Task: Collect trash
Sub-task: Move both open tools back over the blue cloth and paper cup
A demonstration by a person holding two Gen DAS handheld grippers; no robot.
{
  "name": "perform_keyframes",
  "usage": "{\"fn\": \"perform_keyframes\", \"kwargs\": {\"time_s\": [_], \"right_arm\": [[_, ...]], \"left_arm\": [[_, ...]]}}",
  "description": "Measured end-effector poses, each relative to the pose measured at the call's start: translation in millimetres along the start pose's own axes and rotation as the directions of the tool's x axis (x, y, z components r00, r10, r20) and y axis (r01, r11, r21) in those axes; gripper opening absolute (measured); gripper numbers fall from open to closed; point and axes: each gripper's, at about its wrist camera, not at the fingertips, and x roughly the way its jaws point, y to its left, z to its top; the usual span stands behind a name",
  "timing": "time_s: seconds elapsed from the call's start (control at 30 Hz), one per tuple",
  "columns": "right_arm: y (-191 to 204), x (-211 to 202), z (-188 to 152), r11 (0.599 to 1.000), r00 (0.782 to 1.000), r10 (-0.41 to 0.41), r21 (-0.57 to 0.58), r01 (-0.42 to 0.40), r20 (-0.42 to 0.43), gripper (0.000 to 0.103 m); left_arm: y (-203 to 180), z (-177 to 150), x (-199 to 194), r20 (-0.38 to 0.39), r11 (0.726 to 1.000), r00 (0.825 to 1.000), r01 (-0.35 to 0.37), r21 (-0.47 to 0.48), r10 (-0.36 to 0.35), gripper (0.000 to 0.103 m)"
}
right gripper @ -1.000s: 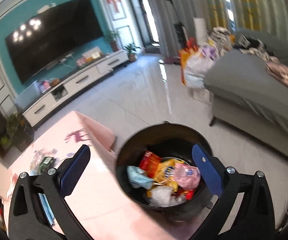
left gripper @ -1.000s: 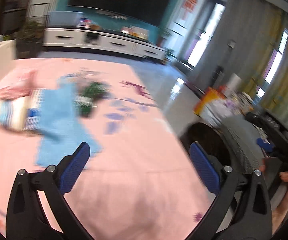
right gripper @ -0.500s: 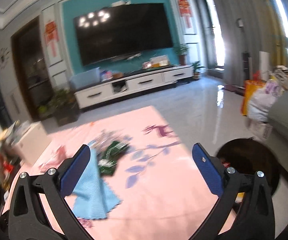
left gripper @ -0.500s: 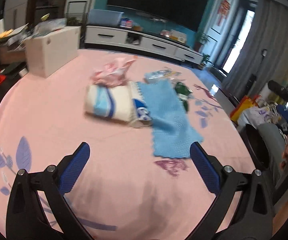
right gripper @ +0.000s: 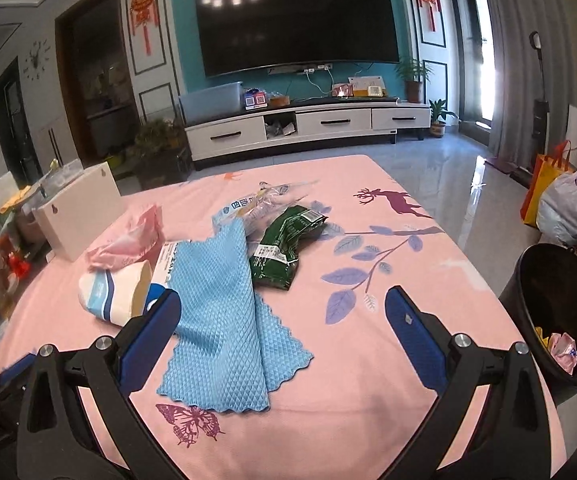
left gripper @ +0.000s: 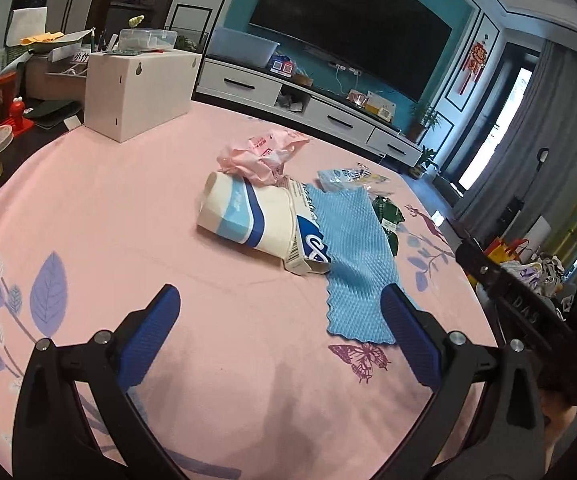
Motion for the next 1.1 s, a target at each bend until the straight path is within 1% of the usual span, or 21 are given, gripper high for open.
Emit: {"fn": "perform_keyframes", "kwargs": {"time_s": [0.1, 0.2, 0.33, 0.4, 0.6, 0.73, 0.97, 1.1], "right_arm": [[4.7, 1.4, -3.8, 1.000, 1.000, 0.001, -0.019, -0.001, -0.005, 0.100], [9.7, 1.1, -7.0, 0.999, 1.000, 0.007, -0.034, -0.007, -0.003, 0.100], [17.3, 2.7, -11.5, 0.998, 1.000, 0.006, -0.063, -0.006, -0.006, 0.100], [21.8, 3.7, -13.4, 0.997, 1.000, 0.008, -0.082, -0.008, -0.008, 0.100], [33.7, 6.8, -19.5, 0.990, 1.000, 0.005, -0.137, -0.007, -0.017, 0.100], [37.3, 6.6, -21.2, 0.989, 1.000, 0.010, -0.148, -0.013, -0.017, 0.100], [34.0, 4.2, -20.0, 0.992, 1.000, 0.015, -0.127, -0.016, -0.010, 0.100], [28.4, 3.9, -17.1, 0.995, 1.000, 0.020, -0.093, -0.021, -0.010, 0.100]], "left_arm": [[-1.6, 0.4, -6.3, 0.026, 0.999, 0.999, 0.029, 0.026, -0.030, 0.100], [-4.9, 1.7, -8.5, 0.035, 0.998, 0.999, 0.037, 0.053, -0.039, 0.100], [-4.2, 2.5, -8.3, 0.024, 0.998, 0.999, 0.039, 0.051, -0.040, 0.100], [-3.3, 2.7, -9.1, 0.026, 0.997, 0.998, 0.055, 0.049, -0.056, 0.100], [-3.3, 0.9, -9.1, 0.044, 0.998, 0.999, 0.022, 0.062, -0.025, 0.100], [-1.2, 0.0, -7.2, 0.041, 0.998, 0.999, 0.009, 0.057, -0.011, 0.100], [9.6, 2.0, -0.8, 0.005, 1.000, 1.000, 0.000, 0.009, 0.000, 0.100], [21.5, 4.3, 3.7, -0.037, 0.998, 0.999, 0.022, -0.061, -0.024, 0.100]]}}
